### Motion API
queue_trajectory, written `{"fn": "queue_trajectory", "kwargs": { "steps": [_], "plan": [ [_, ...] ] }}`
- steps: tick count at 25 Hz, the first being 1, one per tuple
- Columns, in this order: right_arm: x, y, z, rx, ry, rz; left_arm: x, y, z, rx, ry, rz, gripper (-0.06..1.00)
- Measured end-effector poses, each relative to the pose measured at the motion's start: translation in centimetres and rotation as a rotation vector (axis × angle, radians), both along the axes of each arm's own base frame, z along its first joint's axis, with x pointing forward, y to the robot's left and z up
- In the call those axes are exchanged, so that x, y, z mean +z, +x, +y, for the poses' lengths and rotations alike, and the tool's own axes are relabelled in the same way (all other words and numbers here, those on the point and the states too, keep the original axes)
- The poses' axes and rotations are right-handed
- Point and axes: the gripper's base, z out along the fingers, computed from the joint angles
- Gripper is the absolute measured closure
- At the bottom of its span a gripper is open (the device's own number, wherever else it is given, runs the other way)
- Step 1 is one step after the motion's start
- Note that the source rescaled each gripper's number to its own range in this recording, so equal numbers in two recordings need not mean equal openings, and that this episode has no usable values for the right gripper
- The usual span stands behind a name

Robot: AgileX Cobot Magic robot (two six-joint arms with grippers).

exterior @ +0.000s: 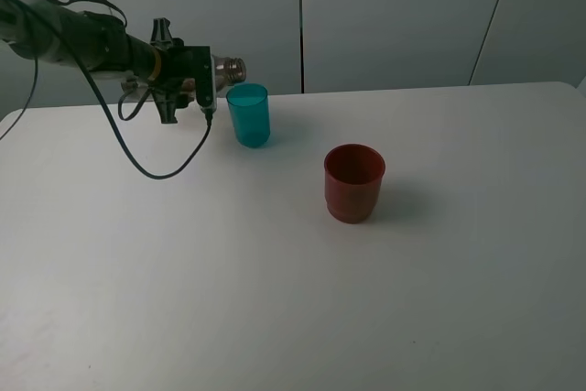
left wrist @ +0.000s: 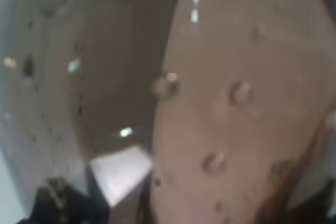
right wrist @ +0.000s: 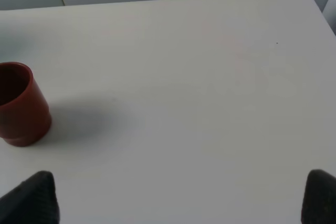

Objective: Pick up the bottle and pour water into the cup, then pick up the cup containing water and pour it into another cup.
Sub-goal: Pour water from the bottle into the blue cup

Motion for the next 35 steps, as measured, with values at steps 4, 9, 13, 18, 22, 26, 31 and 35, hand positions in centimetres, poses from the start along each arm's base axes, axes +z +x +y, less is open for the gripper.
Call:
{"fn": "queue_trajectory", "kwargs": {
  "steps": [4,9,13,18,22,26,31,35],
  "plan": [
    [0.00,0.00,-0.02,-0.001,-0.002,0.000,0.80,0.43,-0.33,-0.021,0.027,-0.031,0.94],
    [0.00,0.00,-0.02,-0.001,-0.002,0.000,0.59,0.44,-0.23,-0.076,0.153,-0.042,0.94],
    [0.00,0.00,-0.02,-0.001,-0.002,0.000,0.36,0.50,-0.25,-0.084,0.164,-0.039,0.94],
    [0.00,0.00,-0.02,-0.001,-0.002,0.000,0.36,0.50,-0.27,-0.089,0.168,-0.041,0.94],
    [0.00,0.00,-0.02,-0.001,-0.002,0.000,0.44,0.54,-0.29,-0.103,0.183,-0.047,0.94],
    [0.00,0.00,-0.02,-0.001,-0.002,0.000,0.50,0.57,-0.32,-0.112,0.192,-0.050,0.94],
    [0.00,0.00,-0.02,-0.001,-0.002,0.000,0.50,0.58,-0.34,-0.124,0.205,-0.053,0.94],
    [0.00,0.00,-0.02,-0.001,-0.002,0.000,0.56,0.61,-0.34,-0.129,0.212,-0.057,0.94]
  ]
}}
